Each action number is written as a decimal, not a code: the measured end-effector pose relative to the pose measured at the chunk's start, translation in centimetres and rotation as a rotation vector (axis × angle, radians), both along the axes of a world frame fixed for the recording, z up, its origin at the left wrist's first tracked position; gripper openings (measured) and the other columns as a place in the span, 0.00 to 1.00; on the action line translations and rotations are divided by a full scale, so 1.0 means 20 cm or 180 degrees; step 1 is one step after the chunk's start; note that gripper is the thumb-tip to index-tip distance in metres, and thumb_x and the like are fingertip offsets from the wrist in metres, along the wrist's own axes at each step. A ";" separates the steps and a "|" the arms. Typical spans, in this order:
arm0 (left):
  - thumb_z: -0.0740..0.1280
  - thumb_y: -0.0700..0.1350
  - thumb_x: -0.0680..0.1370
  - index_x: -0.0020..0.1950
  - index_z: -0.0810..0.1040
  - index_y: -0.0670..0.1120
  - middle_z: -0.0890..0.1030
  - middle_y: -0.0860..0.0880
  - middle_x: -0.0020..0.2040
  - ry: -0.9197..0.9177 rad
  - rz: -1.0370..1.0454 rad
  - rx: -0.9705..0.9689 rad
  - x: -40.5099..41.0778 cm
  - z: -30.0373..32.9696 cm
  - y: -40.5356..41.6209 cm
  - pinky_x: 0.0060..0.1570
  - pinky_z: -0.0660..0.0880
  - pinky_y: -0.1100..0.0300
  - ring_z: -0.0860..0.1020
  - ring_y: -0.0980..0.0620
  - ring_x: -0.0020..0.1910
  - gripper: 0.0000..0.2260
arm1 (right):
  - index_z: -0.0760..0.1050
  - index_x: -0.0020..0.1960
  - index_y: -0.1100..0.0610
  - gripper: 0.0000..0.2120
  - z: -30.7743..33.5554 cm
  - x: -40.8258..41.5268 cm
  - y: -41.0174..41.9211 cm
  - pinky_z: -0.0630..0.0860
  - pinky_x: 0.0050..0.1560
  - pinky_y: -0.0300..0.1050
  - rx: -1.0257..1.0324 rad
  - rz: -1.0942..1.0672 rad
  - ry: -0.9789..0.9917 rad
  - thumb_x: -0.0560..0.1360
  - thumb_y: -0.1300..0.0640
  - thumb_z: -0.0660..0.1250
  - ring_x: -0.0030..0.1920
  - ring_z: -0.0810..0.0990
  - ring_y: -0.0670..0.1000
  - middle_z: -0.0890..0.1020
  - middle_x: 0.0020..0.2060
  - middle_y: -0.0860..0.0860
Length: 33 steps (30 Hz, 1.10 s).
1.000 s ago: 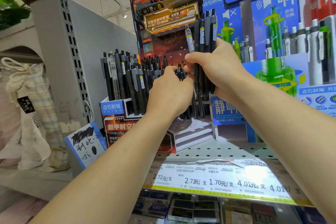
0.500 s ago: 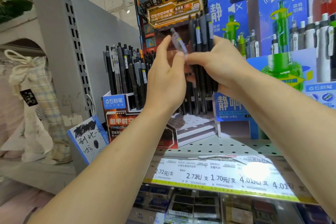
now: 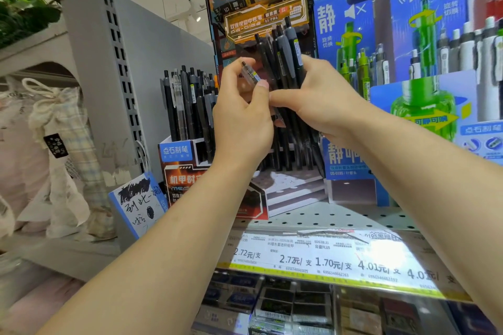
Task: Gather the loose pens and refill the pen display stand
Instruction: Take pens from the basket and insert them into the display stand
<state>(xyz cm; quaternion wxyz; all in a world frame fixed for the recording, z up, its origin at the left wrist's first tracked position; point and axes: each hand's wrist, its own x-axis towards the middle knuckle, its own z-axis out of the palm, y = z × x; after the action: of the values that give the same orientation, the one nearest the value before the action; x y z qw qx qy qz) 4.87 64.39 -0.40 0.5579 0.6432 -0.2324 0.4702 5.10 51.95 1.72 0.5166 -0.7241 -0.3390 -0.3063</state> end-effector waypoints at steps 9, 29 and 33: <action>0.65 0.43 0.81 0.65 0.70 0.60 0.82 0.53 0.45 0.0068 0.0084 0.0065 0.01 -0.03 -0.01 0.53 0.80 0.44 0.81 0.54 0.45 0.17 | 0.69 0.56 0.54 0.10 0.02 -0.01 -0.01 0.81 0.30 0.44 0.1161 -0.0017 0.0358 0.79 0.64 0.67 0.26 0.78 0.45 0.81 0.38 0.54; 0.63 0.43 0.79 0.61 0.75 0.63 0.82 0.54 0.50 0.0894 0.0108 0.1498 0.05 -0.02 -0.05 0.39 0.83 0.47 0.84 0.50 0.41 0.17 | 0.65 0.74 0.67 0.27 0.04 -0.03 0.01 0.55 0.40 0.11 0.1346 -0.0689 -0.0942 0.78 0.60 0.67 0.54 0.58 0.38 0.66 0.45 0.33; 0.62 0.41 0.77 0.67 0.73 0.65 0.81 0.55 0.42 0.0962 0.0173 0.1657 0.06 -0.02 -0.05 0.32 0.82 0.53 0.82 0.51 0.33 0.23 | 0.61 0.77 0.61 0.34 0.11 -0.05 0.01 0.67 0.55 0.35 0.1632 -0.0328 -0.0680 0.75 0.54 0.67 0.51 0.69 0.43 0.72 0.52 0.49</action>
<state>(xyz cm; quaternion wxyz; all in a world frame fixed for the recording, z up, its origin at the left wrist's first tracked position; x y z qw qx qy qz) 6.12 63.39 -0.80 0.3898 0.8332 -0.2421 0.3085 4.08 52.16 3.88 0.6281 -0.5497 -0.2658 -0.4825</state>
